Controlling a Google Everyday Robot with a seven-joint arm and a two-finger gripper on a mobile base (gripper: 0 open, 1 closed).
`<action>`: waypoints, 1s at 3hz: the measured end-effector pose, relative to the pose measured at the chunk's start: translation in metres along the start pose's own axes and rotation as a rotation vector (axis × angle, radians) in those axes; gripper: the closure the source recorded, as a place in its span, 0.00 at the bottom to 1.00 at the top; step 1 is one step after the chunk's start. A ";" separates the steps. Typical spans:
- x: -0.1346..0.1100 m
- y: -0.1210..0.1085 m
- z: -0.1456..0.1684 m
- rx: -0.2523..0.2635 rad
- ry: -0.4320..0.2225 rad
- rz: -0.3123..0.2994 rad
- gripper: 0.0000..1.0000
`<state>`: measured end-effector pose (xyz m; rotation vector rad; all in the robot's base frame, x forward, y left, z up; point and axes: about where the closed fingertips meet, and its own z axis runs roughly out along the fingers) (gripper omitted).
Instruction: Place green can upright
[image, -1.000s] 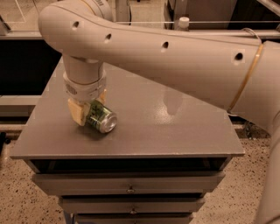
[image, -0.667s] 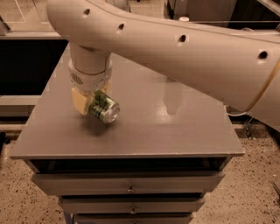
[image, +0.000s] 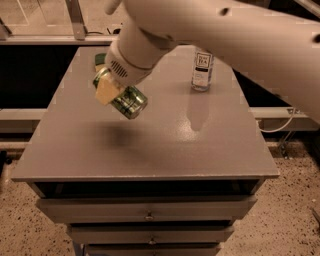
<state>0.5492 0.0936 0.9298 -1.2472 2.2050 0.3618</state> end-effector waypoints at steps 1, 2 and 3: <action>-0.005 -0.007 -0.018 -0.034 -0.188 0.006 1.00; -0.010 0.000 -0.023 -0.136 -0.365 0.024 1.00; 0.005 0.008 -0.030 -0.269 -0.499 0.029 1.00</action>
Offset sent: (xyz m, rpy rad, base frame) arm -0.0267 -0.0935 0.0351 0.4611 -0.4586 0.4545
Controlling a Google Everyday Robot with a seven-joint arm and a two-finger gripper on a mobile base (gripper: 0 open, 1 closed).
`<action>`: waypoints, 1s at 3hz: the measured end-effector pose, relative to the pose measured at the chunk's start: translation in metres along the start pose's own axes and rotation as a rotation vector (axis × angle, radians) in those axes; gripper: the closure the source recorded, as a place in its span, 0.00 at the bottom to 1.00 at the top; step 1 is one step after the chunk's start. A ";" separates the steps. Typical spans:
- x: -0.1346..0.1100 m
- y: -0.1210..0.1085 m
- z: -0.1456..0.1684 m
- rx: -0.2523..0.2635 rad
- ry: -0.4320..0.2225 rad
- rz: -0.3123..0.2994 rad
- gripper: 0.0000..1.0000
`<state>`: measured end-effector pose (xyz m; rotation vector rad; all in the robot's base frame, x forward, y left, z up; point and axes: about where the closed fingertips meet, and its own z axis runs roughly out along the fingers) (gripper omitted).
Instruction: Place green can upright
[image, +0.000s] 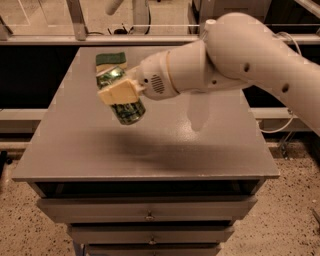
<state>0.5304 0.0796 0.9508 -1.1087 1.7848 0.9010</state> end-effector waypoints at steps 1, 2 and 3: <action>0.031 -0.006 -0.040 -0.048 -0.090 -0.111 1.00; 0.028 -0.006 -0.039 -0.035 -0.083 -0.142 1.00; 0.030 0.000 -0.034 -0.077 -0.136 -0.104 1.00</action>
Offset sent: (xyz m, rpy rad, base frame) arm -0.0096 -0.0309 -0.0083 0.0557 -0.0579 0.0520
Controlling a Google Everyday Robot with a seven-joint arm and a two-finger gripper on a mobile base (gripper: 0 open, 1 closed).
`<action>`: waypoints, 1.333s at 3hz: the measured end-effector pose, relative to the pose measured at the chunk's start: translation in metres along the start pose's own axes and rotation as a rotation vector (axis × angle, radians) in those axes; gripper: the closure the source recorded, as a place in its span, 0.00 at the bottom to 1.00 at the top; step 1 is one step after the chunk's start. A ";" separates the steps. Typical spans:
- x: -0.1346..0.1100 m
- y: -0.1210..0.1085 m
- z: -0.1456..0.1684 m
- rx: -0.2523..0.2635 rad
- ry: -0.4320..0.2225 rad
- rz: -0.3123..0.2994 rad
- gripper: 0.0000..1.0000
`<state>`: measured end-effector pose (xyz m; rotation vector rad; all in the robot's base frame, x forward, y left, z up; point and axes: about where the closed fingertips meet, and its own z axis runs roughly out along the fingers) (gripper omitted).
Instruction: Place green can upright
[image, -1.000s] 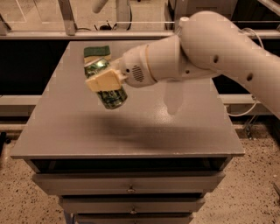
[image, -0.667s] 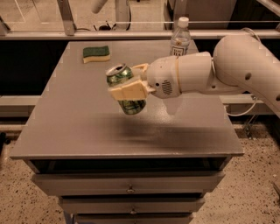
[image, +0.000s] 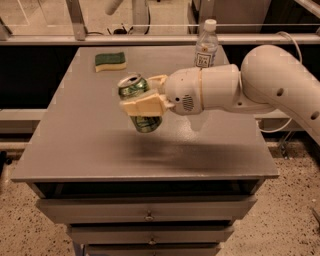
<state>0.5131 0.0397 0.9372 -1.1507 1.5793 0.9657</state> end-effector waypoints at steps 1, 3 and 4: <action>0.004 0.007 0.001 -0.062 -0.096 -0.109 1.00; 0.025 0.009 0.001 -0.133 -0.157 -0.279 1.00; 0.045 0.006 0.001 -0.160 -0.184 -0.245 0.84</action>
Offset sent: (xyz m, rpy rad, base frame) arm -0.0139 -0.0079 -0.0203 0.1390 -0.3788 0.2276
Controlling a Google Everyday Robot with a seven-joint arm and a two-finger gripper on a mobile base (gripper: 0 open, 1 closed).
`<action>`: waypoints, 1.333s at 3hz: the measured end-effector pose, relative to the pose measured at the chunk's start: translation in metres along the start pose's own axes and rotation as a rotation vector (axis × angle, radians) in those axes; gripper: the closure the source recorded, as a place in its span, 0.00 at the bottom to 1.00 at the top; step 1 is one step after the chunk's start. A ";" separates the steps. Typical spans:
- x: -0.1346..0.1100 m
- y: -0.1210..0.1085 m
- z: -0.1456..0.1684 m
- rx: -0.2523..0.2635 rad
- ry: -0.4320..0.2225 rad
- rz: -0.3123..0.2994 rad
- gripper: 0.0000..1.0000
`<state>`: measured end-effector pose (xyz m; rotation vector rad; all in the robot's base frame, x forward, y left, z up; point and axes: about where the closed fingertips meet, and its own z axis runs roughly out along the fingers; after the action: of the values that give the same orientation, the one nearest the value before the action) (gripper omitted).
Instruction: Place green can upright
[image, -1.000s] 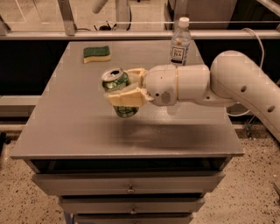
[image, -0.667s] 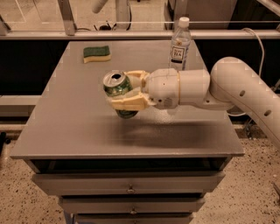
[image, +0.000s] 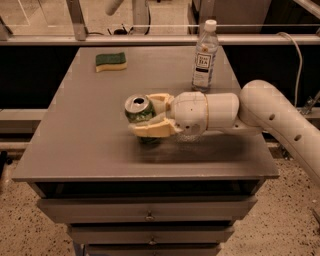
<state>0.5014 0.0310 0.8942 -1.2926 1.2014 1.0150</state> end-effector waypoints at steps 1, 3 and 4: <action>0.014 0.000 -0.011 0.010 -0.048 0.041 0.61; 0.011 -0.001 -0.015 0.013 -0.055 0.048 0.15; 0.011 -0.001 -0.015 0.013 -0.055 0.048 0.00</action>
Offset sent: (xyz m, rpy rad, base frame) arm 0.0049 -0.0455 -0.0216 0.1049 0.0745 -0.0449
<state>0.5028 0.0151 0.8845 -1.2232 1.2002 1.0688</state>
